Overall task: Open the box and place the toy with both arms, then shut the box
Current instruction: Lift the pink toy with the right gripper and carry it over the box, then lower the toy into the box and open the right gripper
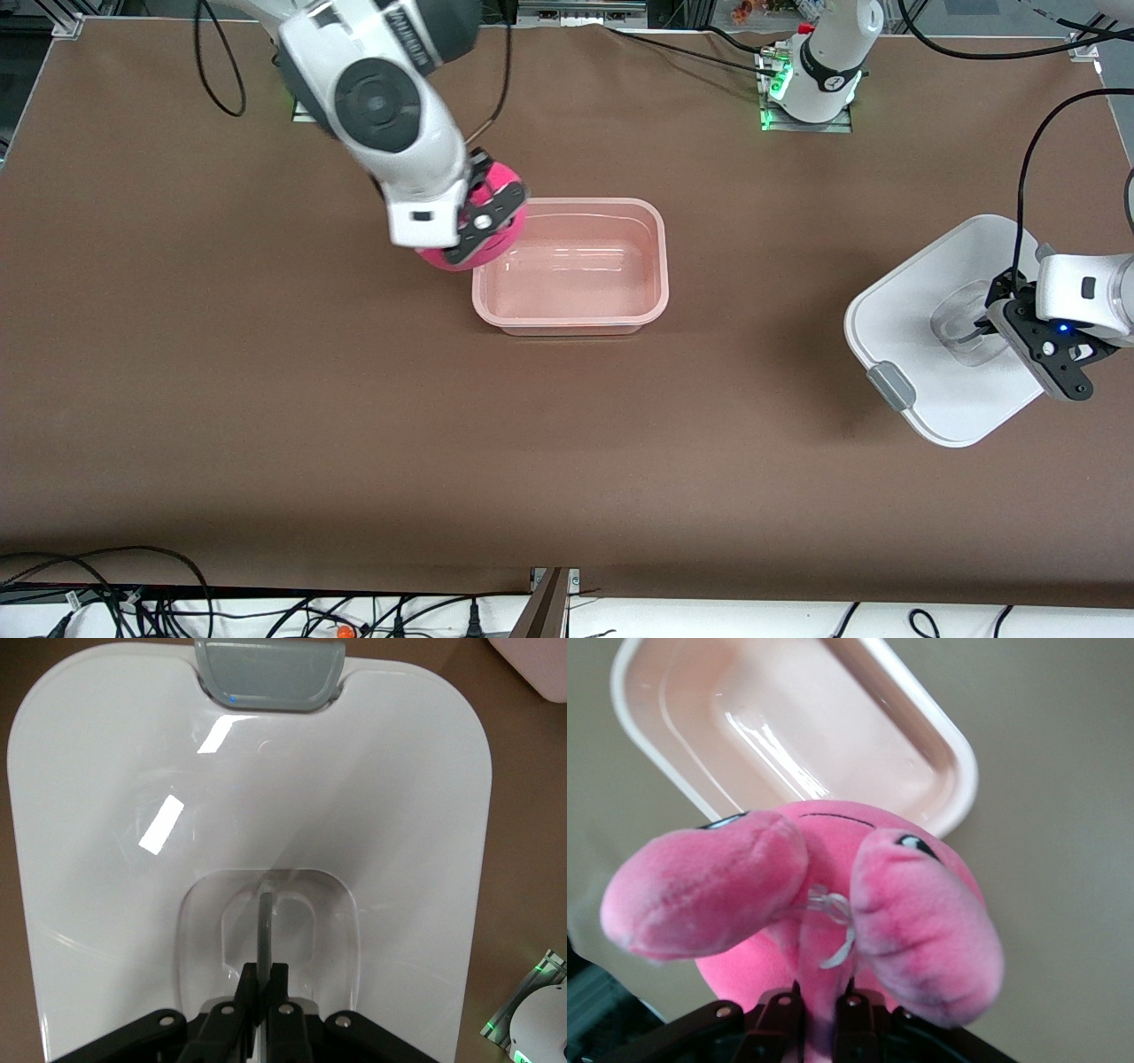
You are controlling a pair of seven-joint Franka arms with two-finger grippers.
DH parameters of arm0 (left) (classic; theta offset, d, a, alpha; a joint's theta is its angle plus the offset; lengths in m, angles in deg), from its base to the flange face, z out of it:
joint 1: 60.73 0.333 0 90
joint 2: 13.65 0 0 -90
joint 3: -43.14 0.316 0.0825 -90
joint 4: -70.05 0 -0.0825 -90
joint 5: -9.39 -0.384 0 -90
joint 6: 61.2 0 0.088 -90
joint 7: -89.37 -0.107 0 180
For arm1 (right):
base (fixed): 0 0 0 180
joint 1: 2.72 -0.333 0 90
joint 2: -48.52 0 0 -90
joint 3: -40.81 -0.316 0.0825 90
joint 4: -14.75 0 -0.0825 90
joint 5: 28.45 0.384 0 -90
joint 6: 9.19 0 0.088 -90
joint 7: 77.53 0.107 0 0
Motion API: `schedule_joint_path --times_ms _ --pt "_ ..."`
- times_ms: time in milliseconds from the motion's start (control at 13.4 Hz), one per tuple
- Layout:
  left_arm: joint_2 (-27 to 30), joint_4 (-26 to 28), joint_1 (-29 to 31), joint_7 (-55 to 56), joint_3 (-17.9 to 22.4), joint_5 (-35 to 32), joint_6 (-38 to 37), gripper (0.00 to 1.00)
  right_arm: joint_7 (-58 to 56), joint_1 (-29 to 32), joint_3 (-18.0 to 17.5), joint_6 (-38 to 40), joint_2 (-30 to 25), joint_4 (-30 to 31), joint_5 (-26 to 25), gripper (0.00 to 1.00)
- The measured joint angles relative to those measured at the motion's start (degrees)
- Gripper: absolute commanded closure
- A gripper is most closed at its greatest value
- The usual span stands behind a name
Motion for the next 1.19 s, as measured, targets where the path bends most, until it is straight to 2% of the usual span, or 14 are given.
schedule_joint_path --times_ms 522,746,970,1194 --pt "0.0 0.0 0.0 0.0 0.0 0.0 0.0 1.00 -6.6 -9.8 0.0 -1.0 10.3 -6.9 -10.3 1.00" --pt "0.0 0.0 0.0 0.0 0.0 0.0 0.0 1.00 -10.5 -11.4 0.0 -1.1 12.3 -8.3 -15.2 1.00" --pt "0.0 0.1 0.0 0.0 0.0 0.0 0.0 1.00 -12.3 -11.6 0.3 -3.5 14.4 -8.7 -16.4 1.00" --pt "0.0 0.1 0.0 0.0 0.0 0.0 0.0 1.00 -11.8 -12.6 0.3 -7.3 19.4 -8.7 -19.1 1.00"
